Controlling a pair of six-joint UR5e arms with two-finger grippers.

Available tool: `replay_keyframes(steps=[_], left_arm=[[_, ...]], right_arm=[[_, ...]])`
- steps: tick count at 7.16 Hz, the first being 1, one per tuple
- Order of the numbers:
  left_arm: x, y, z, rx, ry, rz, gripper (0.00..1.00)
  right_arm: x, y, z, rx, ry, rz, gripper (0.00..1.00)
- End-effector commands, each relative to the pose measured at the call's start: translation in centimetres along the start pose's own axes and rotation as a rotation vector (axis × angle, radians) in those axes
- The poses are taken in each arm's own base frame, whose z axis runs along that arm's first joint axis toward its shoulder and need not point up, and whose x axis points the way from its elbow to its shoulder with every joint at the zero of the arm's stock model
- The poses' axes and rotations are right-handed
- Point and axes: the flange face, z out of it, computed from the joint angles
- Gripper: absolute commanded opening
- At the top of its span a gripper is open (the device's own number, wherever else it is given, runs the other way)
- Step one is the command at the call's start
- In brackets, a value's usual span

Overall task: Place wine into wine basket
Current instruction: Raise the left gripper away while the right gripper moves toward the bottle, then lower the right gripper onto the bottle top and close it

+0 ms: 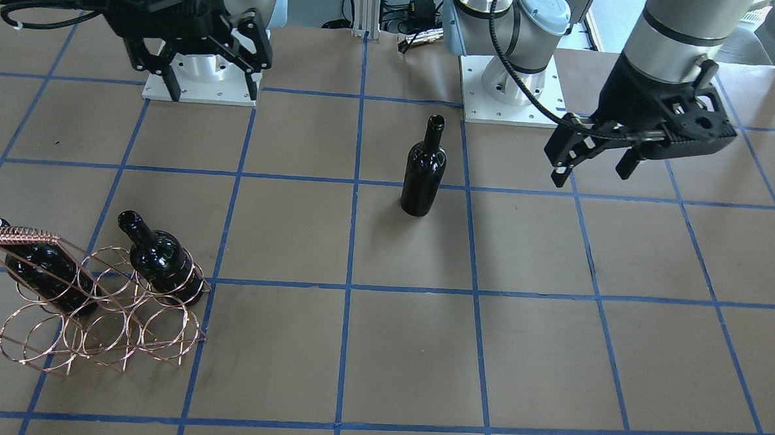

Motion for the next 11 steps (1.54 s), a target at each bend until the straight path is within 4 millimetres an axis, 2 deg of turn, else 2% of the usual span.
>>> replay_keyframes(steps=[1, 2, 3, 4, 5, 6, 7, 10, 11], left_arm=[[-2.9, -0.3, -0.6, 0.001, -0.033, 0.075, 1.00], [-2.9, -0.3, -0.7, -0.001, -0.033, 0.076, 1.00], [-3.0, -0.2, -0.6, -0.012, -0.034, 0.075, 1.00], [-2.9, -0.1, -0.6, -0.012, -0.034, 0.077, 1.00], [-2.9, 0.3, -0.7, -0.028, -0.030, 0.077, 1.00], [-3.0, 0.3, -0.7, -0.027, -0.029, 0.076, 1.00], [-3.0, 0.5, -0.9, -0.027, -0.035, 0.076, 1.00], [-3.4, 0.7, -0.7, -0.054, -0.041, 0.069, 1.00], [-4.9, 0.7, -0.5, -0.078, -0.054, 0.045, 1.00]], right_arm=[[-12.5, 2.6, 5.8, -0.048, -0.009, 0.095, 1.00], [-17.5, 3.7, 8.2, -0.040, -0.026, 0.137, 1.00], [-20.5, 4.0, 8.1, -0.033, -0.039, 0.197, 1.00], [-22.5, 4.4, 8.8, -0.061, -0.057, 0.222, 1.00], [-23.7, 4.8, 10.6, -0.106, -0.055, 0.256, 1.00], [-24.0, 4.9, 12.1, -0.126, -0.029, 0.243, 1.00], [-23.8, 4.9, 12.9, -0.139, -0.013, 0.236, 1.00], [-22.8, 5.8, 14.1, -0.177, 0.056, 0.143, 0.97], [-22.7, 6.0, 14.5, -0.189, 0.060, 0.142, 0.95]])
